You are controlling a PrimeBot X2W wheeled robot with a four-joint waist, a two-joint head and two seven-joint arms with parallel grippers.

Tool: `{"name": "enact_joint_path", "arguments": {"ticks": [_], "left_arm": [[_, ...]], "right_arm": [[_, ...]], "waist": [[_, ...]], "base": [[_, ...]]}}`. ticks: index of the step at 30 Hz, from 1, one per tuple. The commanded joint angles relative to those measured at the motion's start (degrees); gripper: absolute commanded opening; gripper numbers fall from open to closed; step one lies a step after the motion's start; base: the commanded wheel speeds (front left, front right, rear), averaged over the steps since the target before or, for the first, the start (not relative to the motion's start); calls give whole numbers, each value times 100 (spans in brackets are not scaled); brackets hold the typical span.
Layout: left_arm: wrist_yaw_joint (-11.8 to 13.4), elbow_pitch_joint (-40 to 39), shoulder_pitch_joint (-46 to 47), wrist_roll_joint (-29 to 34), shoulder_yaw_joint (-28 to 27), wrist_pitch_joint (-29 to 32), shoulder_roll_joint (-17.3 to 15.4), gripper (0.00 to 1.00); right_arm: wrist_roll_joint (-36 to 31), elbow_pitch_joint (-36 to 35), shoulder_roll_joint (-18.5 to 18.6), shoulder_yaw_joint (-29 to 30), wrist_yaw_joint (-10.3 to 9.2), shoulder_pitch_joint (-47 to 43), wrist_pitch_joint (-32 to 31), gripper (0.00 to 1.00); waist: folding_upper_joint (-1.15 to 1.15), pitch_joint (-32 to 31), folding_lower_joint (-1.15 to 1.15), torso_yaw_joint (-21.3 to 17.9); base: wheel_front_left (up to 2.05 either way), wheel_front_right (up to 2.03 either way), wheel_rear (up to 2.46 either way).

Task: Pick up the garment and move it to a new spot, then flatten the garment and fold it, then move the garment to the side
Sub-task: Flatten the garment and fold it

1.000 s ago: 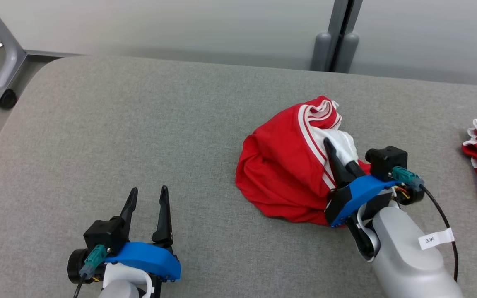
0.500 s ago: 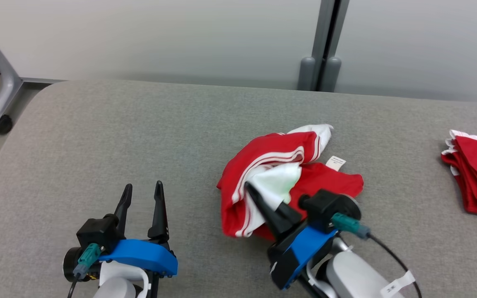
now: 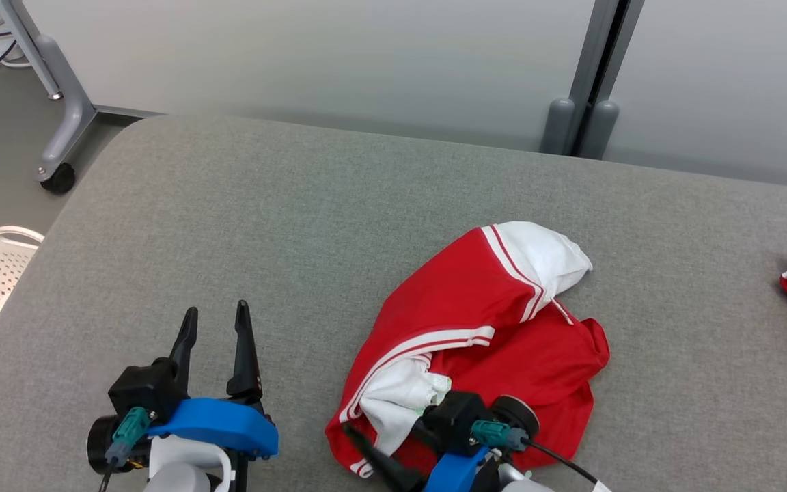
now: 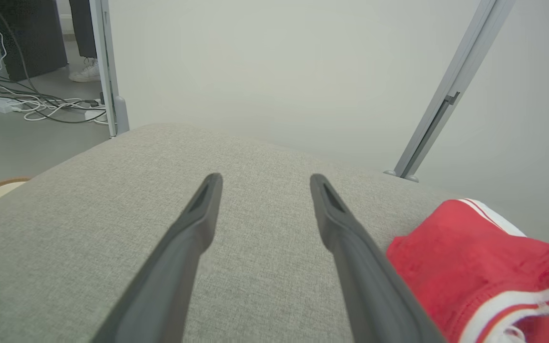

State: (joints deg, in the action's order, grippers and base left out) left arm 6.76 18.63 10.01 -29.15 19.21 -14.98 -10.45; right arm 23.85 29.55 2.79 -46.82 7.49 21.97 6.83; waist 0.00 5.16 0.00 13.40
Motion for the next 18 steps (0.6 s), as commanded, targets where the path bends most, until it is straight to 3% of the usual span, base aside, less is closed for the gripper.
{"name": "enact_joint_path", "arguments": {"ticks": [1,9,18], "left_arm": [[17,9,-33,33,-11,-21,2,100],[-17,45,-140,61,97,-3,-6,100],[11,-45,-229,59,177,94,-55,100]], "right_arm": [[65,68,21,-111,1,23,34,100],[-41,98,23,-47,1,-223,242,100],[-592,-518,22,968,1,-997,146,100]], "waist": [[0,-34,0,-30],[0,-297,0,-370],[0,-537,0,-789]], "base": [[0,0,0],[0,0,0],[0,0,0]]}}
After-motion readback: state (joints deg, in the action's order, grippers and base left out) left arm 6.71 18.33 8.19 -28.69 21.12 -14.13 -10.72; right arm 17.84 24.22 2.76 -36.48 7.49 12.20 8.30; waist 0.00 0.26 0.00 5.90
